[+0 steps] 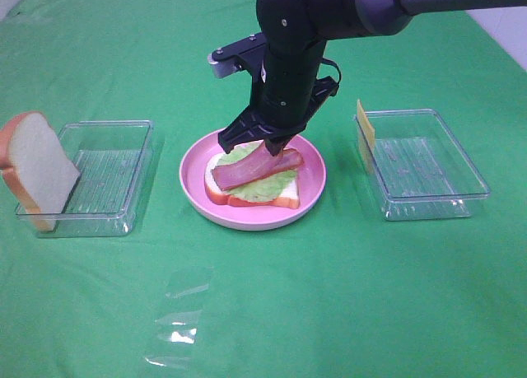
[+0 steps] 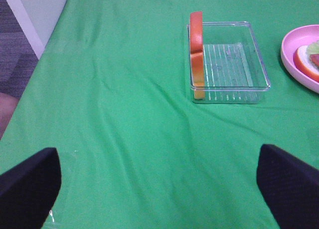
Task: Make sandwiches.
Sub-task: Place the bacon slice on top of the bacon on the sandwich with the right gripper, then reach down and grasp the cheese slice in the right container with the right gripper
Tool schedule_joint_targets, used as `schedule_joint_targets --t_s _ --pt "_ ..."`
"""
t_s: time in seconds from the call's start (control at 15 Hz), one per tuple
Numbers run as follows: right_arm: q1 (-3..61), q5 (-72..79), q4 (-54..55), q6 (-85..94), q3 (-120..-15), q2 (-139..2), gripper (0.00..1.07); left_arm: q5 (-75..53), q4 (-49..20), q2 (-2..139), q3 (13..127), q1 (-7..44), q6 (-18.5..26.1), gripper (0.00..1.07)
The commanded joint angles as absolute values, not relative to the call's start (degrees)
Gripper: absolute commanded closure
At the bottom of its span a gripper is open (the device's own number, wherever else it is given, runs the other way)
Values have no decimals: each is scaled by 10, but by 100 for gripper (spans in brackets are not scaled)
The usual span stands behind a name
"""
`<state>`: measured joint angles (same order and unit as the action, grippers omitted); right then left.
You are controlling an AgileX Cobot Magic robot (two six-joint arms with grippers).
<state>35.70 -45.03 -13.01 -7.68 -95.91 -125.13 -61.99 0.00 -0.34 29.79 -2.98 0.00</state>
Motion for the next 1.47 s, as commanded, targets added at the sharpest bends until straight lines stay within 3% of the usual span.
schedule_joint_targets --t_s 0.07,0.27,0.33,0.4,0.47,1.0,1.47 --pt "356 -441 -153 -96 -961 -1252 107 -616 0 -12 296 -31 0 7" --pt "356 -442 -152 -101 -961 -1252 104 -616 0 -12 296 -31 0 7" --pt "356 -442 -152 -101 -961 -1252 91 -616 0 -12 296 -31 0 7" --pt "356 -443 -152 -101 -961 -1252 68 -616 0 -12 296 -31 0 7" --pt "357 -451 -155 -100 -963 -1251 12 -616 0 -12 296 -31 0 7" --pt "354 -504 -164 -105 -963 -1149 9 -616 0 -12 296 -31 0 7" --pt "219 -550 -139 -103 -963 -1079 9 -616 0 -12 296 -31 0 7"
